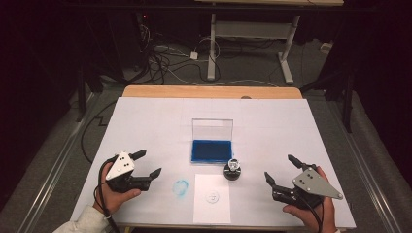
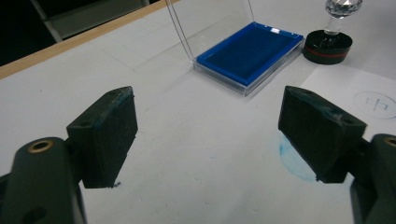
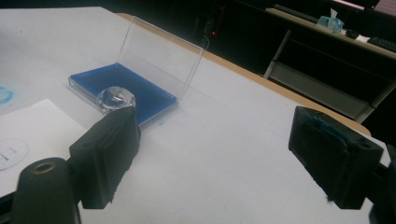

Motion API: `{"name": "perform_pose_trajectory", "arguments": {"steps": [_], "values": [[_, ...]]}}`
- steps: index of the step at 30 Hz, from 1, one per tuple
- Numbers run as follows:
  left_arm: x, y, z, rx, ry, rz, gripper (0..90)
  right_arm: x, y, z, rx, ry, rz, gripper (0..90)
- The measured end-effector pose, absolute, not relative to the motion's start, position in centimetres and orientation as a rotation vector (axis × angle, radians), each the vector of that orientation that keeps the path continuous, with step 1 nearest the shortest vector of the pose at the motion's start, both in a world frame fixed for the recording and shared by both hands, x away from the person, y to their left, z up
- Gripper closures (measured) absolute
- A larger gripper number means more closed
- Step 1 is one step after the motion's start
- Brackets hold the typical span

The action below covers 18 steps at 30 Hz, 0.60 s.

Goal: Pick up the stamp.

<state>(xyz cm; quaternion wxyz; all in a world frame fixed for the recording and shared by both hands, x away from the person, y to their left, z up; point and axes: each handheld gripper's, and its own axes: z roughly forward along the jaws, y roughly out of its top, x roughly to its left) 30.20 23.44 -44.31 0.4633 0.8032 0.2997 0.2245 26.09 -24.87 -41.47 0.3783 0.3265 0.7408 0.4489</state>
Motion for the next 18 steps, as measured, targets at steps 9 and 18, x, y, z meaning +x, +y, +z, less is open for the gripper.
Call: {"name": "perform_pose_trajectory", "arguments": {"steps": [9,18], "values": [[30.5,23.3,-44.9,2.014,0.744,0.514,18.8,27.7,-25.2,-41.0,0.844,2.019,1.117,16.4],[30.8,23.1,-45.2,2.041,0.751,0.515,18.9,29.1,-23.4,-38.5,0.79,2.178,1.115,22.2]]}}
